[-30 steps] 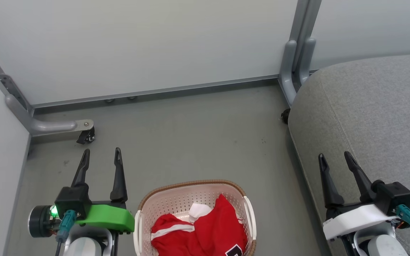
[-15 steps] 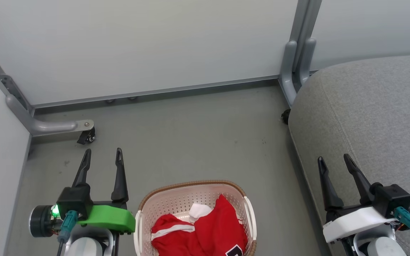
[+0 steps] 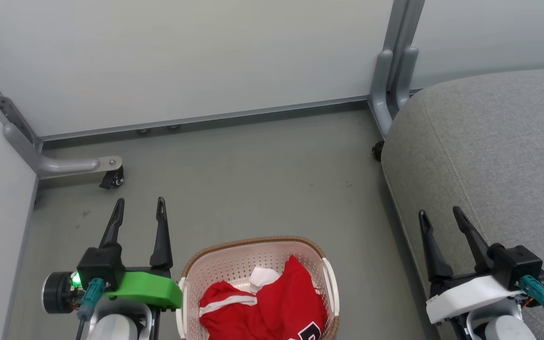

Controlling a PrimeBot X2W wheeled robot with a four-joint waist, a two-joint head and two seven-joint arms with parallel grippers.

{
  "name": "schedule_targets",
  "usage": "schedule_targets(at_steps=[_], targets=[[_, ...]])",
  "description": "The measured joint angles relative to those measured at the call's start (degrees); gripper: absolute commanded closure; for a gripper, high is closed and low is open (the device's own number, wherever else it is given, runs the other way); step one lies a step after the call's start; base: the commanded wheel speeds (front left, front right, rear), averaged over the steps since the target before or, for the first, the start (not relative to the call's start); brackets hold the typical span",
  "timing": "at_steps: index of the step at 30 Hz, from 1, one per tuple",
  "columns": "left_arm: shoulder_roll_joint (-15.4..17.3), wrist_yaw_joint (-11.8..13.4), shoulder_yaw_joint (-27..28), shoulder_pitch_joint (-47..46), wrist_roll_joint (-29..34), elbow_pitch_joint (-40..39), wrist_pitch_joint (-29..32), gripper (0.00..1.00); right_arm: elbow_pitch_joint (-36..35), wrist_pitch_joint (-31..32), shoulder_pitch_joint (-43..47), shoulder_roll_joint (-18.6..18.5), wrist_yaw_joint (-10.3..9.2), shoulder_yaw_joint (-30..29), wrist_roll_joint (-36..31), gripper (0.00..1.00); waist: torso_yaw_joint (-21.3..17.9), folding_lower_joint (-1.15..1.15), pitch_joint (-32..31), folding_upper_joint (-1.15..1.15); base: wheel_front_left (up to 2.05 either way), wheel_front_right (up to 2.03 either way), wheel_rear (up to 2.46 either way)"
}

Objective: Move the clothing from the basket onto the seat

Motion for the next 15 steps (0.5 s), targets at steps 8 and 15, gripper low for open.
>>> schedule_targets(at_steps=[8,15], targets=[[0.0,-1.7,-2.1,-3.1,0.3,1.7,0.0,0.0,-0.9,0.0,-1.1,0.0,0.0,0.6,0.0,0.0,-1.2,0.0,2.0,0.0,0.0,0.0,0.0],[0.2,-3.7,-4.8,-7.3,1.7,5.9,0.0,0.0,-2.2,0.0,-3.2,0.0,0.0,1.3,0.0,0.0,-3.2,0.0,4.9,0.0,0.0,0.0,0.0]])
